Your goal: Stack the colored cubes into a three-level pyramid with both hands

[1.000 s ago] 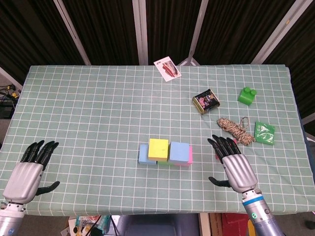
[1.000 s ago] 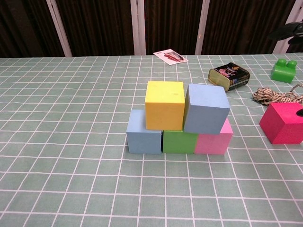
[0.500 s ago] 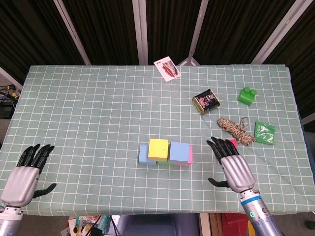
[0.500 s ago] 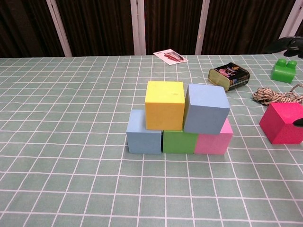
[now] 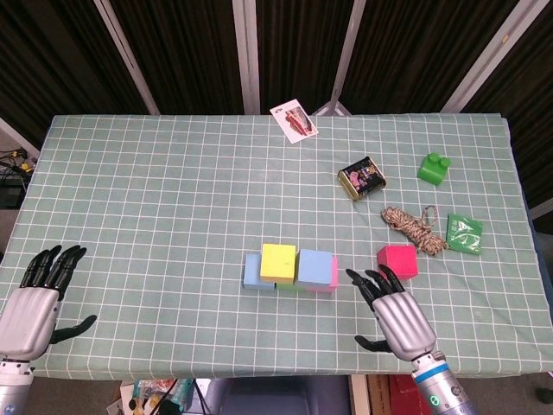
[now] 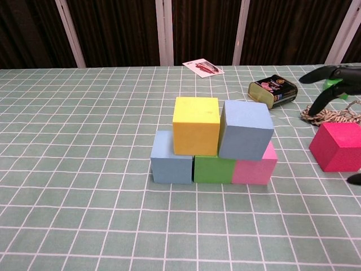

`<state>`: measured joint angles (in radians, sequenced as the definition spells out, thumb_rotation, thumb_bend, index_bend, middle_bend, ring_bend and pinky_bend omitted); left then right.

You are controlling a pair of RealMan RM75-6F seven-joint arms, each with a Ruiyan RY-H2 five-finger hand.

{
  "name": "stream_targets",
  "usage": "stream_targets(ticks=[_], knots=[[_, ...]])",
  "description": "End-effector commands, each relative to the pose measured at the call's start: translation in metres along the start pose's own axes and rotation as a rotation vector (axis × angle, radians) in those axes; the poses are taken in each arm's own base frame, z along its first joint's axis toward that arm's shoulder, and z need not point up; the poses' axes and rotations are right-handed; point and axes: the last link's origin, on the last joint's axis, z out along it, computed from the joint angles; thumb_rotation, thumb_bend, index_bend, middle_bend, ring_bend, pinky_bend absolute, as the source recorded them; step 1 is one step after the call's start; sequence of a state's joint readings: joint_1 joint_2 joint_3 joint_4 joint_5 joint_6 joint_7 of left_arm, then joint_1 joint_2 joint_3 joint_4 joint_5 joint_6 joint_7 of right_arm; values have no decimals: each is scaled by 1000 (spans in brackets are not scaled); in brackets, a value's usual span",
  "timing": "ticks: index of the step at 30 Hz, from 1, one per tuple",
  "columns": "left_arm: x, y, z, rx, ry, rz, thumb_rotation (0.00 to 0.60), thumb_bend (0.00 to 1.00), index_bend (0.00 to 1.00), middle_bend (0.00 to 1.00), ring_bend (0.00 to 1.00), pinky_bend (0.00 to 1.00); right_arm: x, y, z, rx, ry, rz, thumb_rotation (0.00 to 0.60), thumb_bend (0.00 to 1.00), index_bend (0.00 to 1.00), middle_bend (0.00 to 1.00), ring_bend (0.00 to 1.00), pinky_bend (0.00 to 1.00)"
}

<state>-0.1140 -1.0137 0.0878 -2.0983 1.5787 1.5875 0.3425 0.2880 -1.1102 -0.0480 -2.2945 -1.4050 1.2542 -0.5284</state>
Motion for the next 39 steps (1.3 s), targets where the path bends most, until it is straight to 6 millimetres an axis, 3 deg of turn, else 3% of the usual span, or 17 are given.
stream_targets(ticks=[1, 4, 10, 13, 19, 30, 39], knots=[[3, 1, 1, -5, 4, -6, 600, 65, 0, 61, 0, 0, -3, -4, -5, 3, -40, -11, 600, 168, 108, 261, 139, 11], [5, 3, 2, -7, 10, -9, 600, 65, 0, 61, 0, 0, -7, -9, -11, 16, -83, -22, 600, 167, 150, 261, 139, 11], [9, 2, 3, -1, 20, -20, 600, 65, 0, 61, 0, 0, -13, -15, -15, 41, -99, -63, 600, 167, 120, 259, 130, 11], [10, 2, 3, 2, 20, -26, 600, 65, 0, 61, 0, 0, -13, -11, -13, 25, -87, -70, 600, 168, 16, 191, 62, 11], [13, 1, 2, 4, 18, -8, 600, 65, 0, 61, 0, 0, 4, 1, -1, -13, -5, -54, 600, 167, 0, 93, 5, 11], [11, -4, 6, 18, 11, 54, 600, 65, 0, 61, 0, 0, 40, 57, 40, -110, 71, -57, 600, 167, 0, 64, 0, 11], [10, -5, 8, 12, 15, 84, 600, 65, 0, 61, 0, 0, 29, 93, 57, -140, -58, -197, 600, 167, 0, 47, 0, 0]])
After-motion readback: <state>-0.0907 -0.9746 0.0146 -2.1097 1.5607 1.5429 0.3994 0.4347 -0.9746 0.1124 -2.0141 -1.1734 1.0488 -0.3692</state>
